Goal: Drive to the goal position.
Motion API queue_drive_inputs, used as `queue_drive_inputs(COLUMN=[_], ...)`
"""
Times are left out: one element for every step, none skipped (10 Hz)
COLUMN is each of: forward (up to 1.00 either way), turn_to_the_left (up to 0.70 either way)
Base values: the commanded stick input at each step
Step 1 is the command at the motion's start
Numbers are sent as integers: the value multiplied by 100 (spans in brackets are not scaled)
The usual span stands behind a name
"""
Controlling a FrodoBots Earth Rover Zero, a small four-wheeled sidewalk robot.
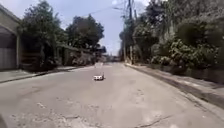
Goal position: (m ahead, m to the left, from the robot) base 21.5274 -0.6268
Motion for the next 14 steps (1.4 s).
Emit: queue_drive_inputs(forward=[100,100,100,100,100,100,100,100,100,100,100,100,100,100], turn_to_the_left=[0,0,0,0,0,0,0,0,0,0,0,0,0,0])
